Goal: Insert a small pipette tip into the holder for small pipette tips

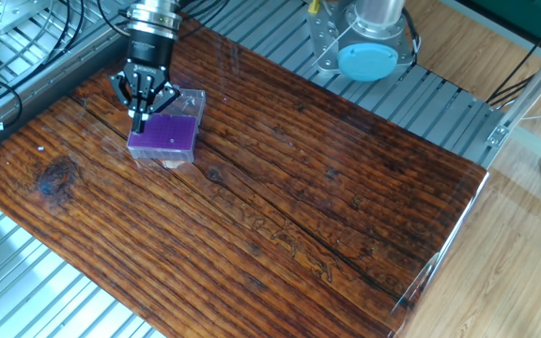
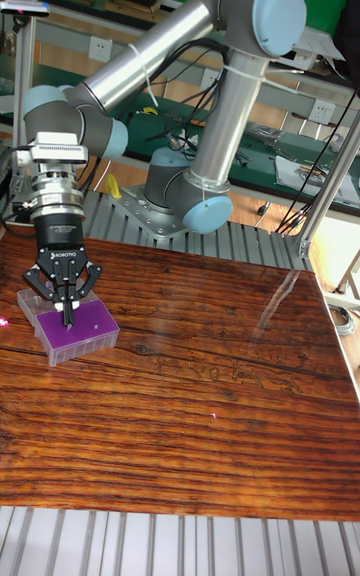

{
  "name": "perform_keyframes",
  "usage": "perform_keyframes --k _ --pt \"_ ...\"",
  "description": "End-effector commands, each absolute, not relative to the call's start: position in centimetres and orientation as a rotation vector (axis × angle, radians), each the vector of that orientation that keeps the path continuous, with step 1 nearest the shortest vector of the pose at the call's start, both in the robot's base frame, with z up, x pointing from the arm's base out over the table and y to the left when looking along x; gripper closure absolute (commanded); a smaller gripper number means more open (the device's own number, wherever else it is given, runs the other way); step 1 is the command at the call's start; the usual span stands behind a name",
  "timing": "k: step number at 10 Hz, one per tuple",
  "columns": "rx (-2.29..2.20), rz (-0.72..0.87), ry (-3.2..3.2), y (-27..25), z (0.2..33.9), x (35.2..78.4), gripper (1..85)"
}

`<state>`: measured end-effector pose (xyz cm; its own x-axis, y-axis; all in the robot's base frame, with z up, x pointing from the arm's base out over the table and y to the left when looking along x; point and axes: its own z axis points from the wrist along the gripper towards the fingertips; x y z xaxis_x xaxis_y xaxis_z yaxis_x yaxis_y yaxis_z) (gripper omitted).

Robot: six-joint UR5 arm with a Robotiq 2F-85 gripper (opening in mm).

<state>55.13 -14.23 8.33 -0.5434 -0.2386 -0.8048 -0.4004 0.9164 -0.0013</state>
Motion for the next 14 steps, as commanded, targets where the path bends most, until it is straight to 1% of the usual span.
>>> perform_keyframes --k 1,2,3,4,5,6,7,10,12,14 --pt "-0.56 0.188 2.138 -14.6 9.1 53.8 84.7" --pt "-0.559 0.197 2.153 -14.4 9.2 53.0 84.7" --pt "-0.585 0.23 2.117 -13.7 9.7 53.0 84.7" --pt "-0.631 0.207 2.091 -13.6 10.0 53.1 84.7" --pt "-0.648 0.191 2.099 -13.5 9.5 52.9 84.7" --pt "-0.638 0.211 2.125 -12.9 9.2 52.6 84.7" --pt "-0.617 0.245 2.135 -12.2 9.7 52.5 84.7" --pt "-0.536 0.217 2.128 -14.0 9.8 53.5 84.7" --pt "-0.522 0.178 2.066 -14.3 11.0 55.1 84.7" --pt "-0.469 0.232 2.045 -13.9 12.1 54.7 84.7"
